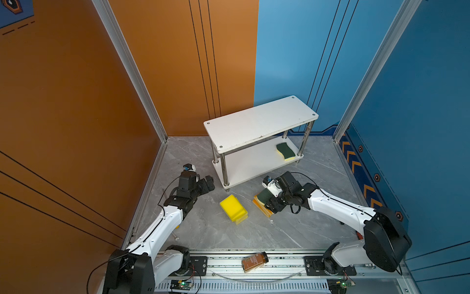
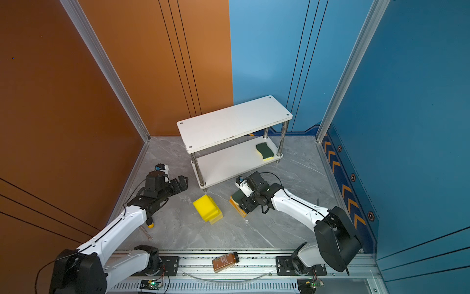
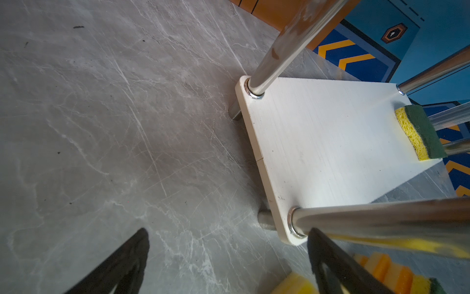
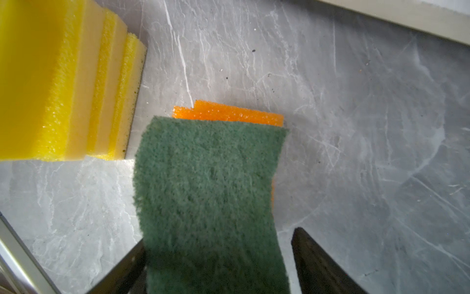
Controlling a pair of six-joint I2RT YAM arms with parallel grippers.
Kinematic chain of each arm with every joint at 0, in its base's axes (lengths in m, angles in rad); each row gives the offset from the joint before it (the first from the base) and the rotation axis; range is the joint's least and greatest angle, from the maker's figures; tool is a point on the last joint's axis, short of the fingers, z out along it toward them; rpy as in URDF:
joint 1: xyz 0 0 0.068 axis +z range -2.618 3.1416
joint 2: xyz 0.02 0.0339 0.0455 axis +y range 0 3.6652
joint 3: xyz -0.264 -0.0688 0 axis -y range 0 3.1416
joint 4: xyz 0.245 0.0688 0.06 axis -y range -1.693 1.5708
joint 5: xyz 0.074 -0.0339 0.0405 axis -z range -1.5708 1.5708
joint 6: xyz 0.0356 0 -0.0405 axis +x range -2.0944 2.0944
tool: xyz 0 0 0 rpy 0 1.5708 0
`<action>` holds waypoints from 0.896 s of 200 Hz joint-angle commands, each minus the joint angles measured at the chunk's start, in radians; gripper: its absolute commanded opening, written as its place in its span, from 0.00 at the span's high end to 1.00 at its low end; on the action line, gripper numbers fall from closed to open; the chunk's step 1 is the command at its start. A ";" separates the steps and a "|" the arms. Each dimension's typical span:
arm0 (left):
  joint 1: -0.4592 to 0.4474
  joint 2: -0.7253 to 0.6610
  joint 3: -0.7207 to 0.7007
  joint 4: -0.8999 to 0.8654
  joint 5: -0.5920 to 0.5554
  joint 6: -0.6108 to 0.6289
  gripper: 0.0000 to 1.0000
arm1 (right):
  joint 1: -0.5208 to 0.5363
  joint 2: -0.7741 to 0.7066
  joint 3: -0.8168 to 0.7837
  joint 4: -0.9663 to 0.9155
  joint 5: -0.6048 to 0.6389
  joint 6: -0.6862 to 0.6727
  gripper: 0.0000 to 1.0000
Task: Arrange cleaning sponges on a shelf
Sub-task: Pick up a cleaning sponge from several cleaning sponges.
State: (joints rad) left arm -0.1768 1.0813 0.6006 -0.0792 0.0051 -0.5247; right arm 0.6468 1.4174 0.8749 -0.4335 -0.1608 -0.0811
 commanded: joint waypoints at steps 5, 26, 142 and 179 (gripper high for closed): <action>0.007 0.009 -0.010 -0.008 0.010 0.002 0.02 | -0.014 -0.039 -0.014 0.012 -0.022 0.003 0.27; 0.007 0.012 -0.010 -0.007 0.012 -0.001 0.02 | -0.030 -0.062 -0.014 0.012 -0.045 0.010 0.32; 0.007 0.012 -0.011 -0.008 0.013 -0.002 0.02 | -0.149 -0.137 -0.006 0.151 -0.051 0.020 0.37; 0.007 0.005 -0.009 -0.010 0.012 -0.003 0.02 | -0.230 -0.088 0.048 0.238 -0.050 0.008 0.37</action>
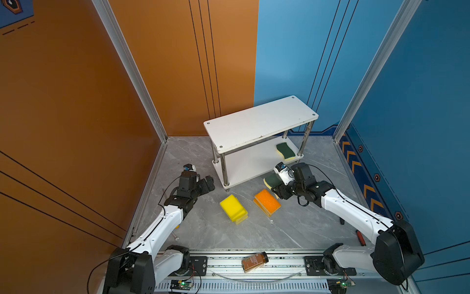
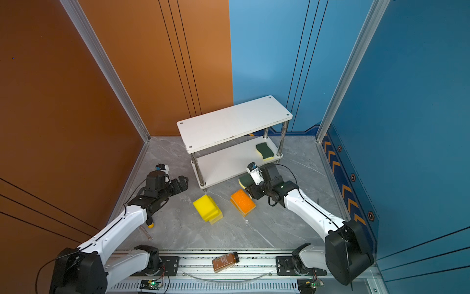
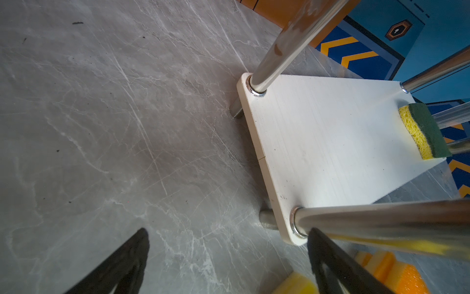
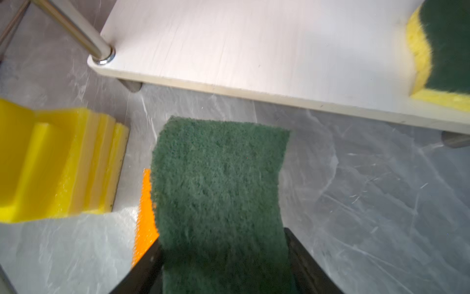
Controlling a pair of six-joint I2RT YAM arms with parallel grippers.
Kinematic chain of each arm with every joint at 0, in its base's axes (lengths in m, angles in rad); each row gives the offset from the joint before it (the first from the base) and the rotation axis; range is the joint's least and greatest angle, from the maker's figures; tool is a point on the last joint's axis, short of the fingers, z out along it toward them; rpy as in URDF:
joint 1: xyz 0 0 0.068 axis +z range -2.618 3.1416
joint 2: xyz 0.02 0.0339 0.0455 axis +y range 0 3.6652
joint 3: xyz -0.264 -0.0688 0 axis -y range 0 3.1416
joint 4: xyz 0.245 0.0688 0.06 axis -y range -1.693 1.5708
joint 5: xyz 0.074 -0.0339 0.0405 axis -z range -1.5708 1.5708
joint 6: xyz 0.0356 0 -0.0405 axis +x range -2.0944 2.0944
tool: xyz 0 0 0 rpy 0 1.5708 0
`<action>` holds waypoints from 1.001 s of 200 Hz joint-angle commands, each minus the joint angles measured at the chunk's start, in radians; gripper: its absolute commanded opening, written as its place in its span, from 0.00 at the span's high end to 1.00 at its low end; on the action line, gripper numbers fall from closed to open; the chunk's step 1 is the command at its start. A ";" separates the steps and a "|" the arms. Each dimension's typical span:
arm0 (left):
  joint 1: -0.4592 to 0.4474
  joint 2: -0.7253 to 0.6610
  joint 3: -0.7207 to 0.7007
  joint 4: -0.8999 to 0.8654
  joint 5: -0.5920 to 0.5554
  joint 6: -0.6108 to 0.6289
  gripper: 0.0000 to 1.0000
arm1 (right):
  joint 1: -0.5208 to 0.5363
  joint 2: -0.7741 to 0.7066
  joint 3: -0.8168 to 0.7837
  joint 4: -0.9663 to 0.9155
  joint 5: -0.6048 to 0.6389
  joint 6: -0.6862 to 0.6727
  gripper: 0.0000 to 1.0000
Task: Arrange cleaning sponges on a shelf
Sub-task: Pick up a cleaning sponge from several cleaning sponges, then place the cleaning sponge at the shelf.
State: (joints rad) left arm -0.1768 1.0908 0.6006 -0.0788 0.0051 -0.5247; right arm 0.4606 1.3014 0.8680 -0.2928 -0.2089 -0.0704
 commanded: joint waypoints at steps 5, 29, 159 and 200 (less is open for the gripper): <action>0.007 -0.006 -0.009 -0.010 0.013 -0.003 0.02 | -0.055 0.042 0.065 0.106 0.003 -0.003 0.37; 0.007 -0.009 -0.007 -0.012 0.016 -0.003 0.02 | -0.093 0.118 0.138 0.126 0.041 -0.018 0.37; 0.010 -0.040 -0.016 -0.046 0.004 -0.001 0.02 | -0.189 0.520 0.437 0.253 0.066 -0.062 0.36; 0.011 -0.039 -0.011 -0.051 0.004 0.007 0.02 | -0.186 0.574 0.464 0.292 0.058 -0.039 0.36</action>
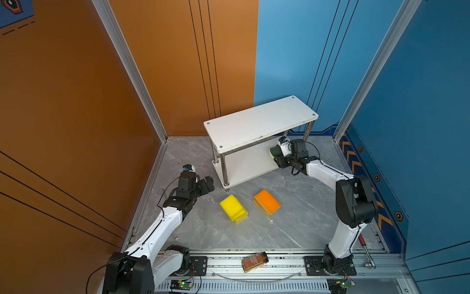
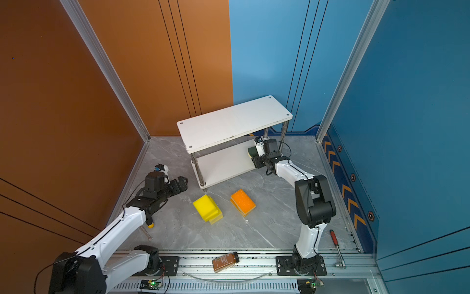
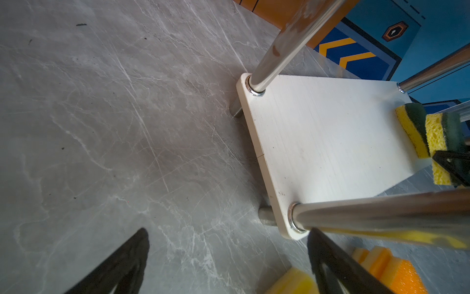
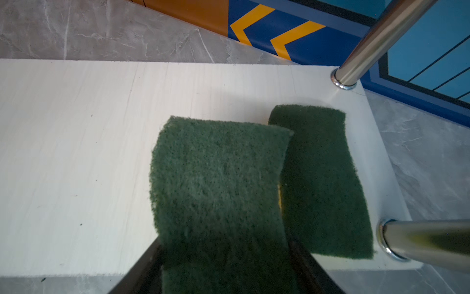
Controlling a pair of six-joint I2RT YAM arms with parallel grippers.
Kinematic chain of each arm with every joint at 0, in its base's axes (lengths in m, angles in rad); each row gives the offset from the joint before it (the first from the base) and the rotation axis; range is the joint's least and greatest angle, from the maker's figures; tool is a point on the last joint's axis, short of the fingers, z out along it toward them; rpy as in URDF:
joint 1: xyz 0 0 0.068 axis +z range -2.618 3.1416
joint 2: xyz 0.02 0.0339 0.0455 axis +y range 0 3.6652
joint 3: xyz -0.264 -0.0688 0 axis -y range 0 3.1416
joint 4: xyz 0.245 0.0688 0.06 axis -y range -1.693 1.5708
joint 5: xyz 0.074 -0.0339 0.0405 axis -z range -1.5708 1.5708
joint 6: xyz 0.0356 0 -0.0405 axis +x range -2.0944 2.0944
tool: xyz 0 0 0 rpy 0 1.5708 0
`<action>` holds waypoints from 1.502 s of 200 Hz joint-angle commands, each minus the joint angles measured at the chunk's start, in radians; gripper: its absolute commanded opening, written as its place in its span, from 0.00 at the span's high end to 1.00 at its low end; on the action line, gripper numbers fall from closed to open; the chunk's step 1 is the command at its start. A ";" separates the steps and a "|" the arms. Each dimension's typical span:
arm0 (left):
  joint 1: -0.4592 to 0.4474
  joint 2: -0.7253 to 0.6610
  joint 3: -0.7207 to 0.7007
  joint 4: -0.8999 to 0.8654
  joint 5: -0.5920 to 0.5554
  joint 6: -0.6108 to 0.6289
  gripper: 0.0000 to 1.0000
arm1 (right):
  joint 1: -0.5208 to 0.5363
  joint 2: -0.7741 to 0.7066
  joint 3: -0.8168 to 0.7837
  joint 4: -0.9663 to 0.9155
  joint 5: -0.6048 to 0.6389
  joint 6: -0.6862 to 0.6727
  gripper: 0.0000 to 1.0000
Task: Arrange cleaning sponges on a shelf
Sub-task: Place the cleaning sponge at the shelf.
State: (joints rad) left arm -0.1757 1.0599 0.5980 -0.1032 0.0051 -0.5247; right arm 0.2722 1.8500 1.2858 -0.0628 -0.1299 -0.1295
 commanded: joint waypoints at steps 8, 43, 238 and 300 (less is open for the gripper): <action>0.012 -0.010 -0.007 -0.030 0.004 0.008 0.02 | 0.007 0.035 0.053 0.061 -0.019 0.021 0.36; 0.017 -0.026 -0.012 -0.043 -0.002 0.012 0.02 | 0.031 0.058 0.078 0.057 -0.007 0.016 0.35; 0.039 -0.057 -0.036 -0.054 0.006 0.011 0.02 | 0.022 0.169 0.148 -0.011 0.077 -0.004 0.29; 0.039 -0.063 -0.036 -0.055 0.004 0.011 0.02 | 0.018 0.169 0.157 -0.033 0.074 -0.013 0.24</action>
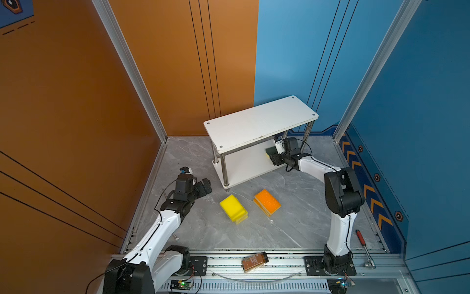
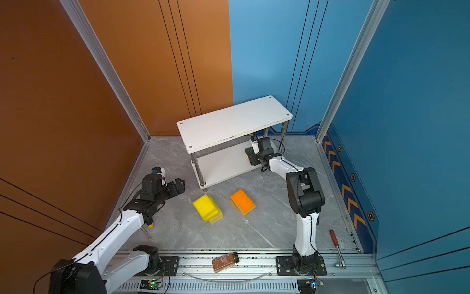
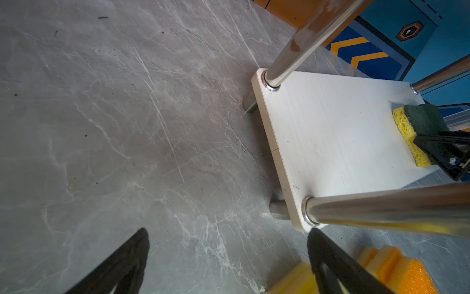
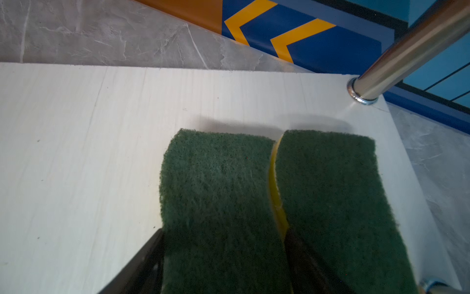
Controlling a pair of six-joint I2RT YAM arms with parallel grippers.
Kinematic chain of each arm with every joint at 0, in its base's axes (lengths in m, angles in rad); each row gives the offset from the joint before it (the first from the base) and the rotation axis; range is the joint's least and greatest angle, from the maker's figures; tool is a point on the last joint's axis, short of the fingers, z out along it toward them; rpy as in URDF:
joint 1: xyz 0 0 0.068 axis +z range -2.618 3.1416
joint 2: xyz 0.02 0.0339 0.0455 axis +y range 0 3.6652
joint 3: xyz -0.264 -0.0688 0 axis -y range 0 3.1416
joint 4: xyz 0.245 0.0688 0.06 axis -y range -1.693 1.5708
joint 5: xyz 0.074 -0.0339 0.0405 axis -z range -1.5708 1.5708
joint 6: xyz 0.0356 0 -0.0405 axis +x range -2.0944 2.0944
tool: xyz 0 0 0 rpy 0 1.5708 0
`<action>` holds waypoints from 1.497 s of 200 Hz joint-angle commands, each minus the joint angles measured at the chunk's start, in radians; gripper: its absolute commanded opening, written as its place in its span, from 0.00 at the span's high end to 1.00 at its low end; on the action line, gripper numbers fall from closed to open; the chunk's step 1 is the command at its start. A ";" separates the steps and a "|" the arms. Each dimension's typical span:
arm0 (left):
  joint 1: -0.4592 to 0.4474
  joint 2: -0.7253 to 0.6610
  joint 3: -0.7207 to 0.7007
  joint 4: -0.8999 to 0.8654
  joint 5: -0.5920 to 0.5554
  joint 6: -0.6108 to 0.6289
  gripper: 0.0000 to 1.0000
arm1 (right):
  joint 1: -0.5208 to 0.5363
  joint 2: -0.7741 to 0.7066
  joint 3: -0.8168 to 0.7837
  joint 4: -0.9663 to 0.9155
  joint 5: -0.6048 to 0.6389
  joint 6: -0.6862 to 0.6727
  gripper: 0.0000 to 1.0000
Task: Arrange cleaning sponges on a shelf
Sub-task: Place the cleaning sponge at the shelf.
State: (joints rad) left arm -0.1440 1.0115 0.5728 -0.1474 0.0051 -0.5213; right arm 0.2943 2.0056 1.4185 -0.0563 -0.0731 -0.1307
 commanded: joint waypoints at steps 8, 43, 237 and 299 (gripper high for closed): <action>0.008 -0.015 -0.011 -0.010 0.004 0.007 0.02 | -0.004 0.012 0.024 -0.042 0.010 -0.014 0.23; 0.008 -0.015 -0.009 -0.010 0.010 0.007 0.02 | 0.000 -0.005 0.018 -0.040 -0.009 -0.021 0.20; 0.009 -0.007 -0.019 0.014 0.028 0.000 0.02 | 0.024 -0.315 -0.127 -0.256 -0.247 -0.036 0.09; 0.011 0.017 -0.012 0.029 0.044 0.000 0.02 | 0.174 -0.473 -0.299 -0.429 -0.215 -0.005 0.05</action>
State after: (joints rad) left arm -0.1436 1.0176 0.5655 -0.1310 0.0219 -0.5217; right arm 0.4156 1.5970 1.1961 -0.3634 -0.2916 -0.1711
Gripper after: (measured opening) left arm 0.978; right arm 0.947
